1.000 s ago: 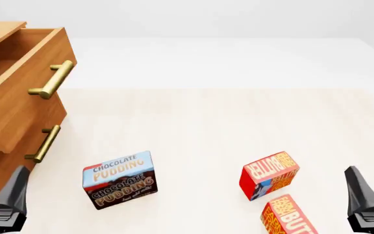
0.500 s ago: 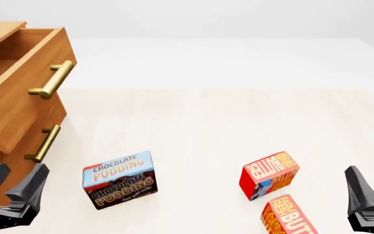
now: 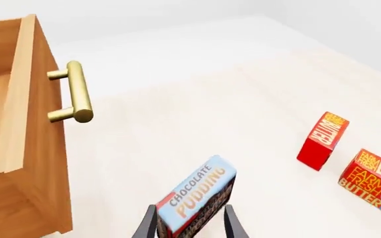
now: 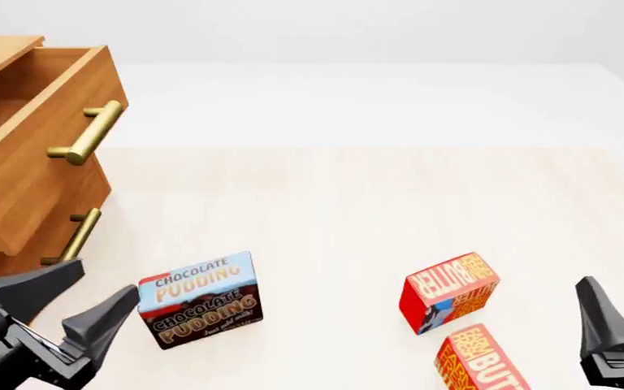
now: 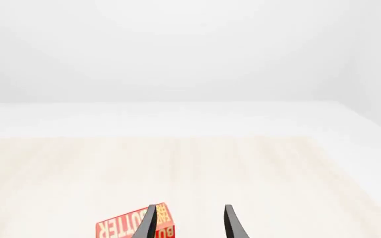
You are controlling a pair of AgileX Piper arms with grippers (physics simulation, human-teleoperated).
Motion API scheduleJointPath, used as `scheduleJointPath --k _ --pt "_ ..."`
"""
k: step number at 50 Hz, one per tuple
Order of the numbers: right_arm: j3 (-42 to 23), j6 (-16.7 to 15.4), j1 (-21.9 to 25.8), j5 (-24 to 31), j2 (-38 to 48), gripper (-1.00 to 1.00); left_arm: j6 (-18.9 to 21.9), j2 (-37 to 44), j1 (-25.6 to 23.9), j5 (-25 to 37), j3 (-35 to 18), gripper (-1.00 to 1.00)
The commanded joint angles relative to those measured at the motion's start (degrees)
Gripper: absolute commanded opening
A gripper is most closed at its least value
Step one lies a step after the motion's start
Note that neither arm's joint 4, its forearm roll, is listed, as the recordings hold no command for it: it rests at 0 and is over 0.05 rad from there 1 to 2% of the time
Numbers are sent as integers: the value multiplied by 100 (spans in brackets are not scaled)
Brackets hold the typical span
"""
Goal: Put the bowl in the top drawer of the cabinet.
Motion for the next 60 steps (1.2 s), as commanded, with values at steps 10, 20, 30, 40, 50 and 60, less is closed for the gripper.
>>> scheduleJointPath --k 10,20,30,40,50,60 --pt "-3 -8 -44 -7 -30 100 -2 703 -1154 588 -703 100" --pt "1 89 26 -4 -19 100 -356 972 -2383 1059 -1095 100" --pt "1 95 27 -8 -25 100 -415 1055 -2546 1035 -1135 100" --pt "1 101 14 -17 -33 100 -565 1161 -2760 919 -1074 100" --pt "-3 81 7 -88 -47 100 -620 1142 -2756 846 -1021 100" --pt "-3 81 7 -88 -47 100 -620 1142 -2756 846 -1021 100"
